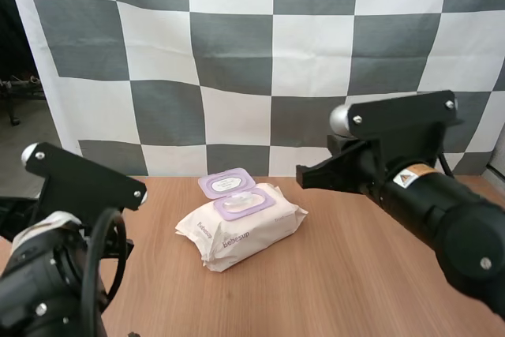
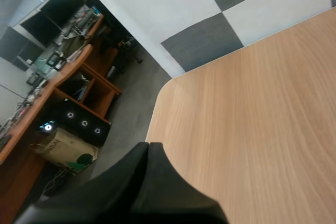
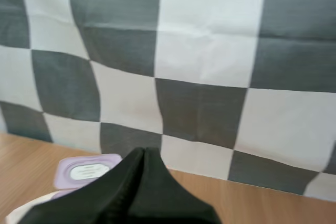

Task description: Open the wet wipes lid

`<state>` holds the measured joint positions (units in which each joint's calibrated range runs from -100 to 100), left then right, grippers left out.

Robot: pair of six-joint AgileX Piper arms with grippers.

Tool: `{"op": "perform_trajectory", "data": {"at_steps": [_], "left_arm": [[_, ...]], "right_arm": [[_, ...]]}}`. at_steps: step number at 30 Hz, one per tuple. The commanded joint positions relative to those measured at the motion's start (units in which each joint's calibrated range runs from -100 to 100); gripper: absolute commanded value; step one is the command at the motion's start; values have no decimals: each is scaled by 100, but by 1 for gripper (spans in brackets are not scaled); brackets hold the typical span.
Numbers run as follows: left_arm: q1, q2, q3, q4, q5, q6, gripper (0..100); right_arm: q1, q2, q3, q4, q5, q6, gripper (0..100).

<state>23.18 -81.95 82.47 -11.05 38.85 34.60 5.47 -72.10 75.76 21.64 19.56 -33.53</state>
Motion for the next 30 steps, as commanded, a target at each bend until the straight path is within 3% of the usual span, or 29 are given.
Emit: {"op": "perform_trajectory", "data": {"at_steps": [1, 4, 7, 9, 15, 19, 23, 30], "left_arm": [[4, -763, 1241, 1698, -1450, -4866, 0], [4, -763, 1753, 1559, -2293, -4866, 0], [-97, -953, 1753, 956, -1681, -4841, 0], [-316, -1167, 1753, 893, -1506, -4839, 0], [-1285, -1805, 1753, 934, -846, -4831, 0], [-1694, -1805, 1753, 1260, -920, -4831, 0], [-1999, -1805, 1753, 1454, -920, -4831, 0], [-2335, -1805, 1753, 1454, -938, -4831, 0]], "right_arm": [[-222, -2790, 2022, 99, -107, -52, 0], [-224, -2790, 2378, -429, -709, -62, 0], [-241, -2790, 2424, -1153, -119, -214, 0], [-311, -2790, 2424, -1238, 235, -381, 0], [-697, -2790, 2424, -580, 1227, -185, 0], [-928, -2790, 2424, -394, 839, 68, 0], [-961, -2790, 2424, -429, 688, 329, 0], [-961, -2790, 2424, -484, 1369, 329, 0]]}}
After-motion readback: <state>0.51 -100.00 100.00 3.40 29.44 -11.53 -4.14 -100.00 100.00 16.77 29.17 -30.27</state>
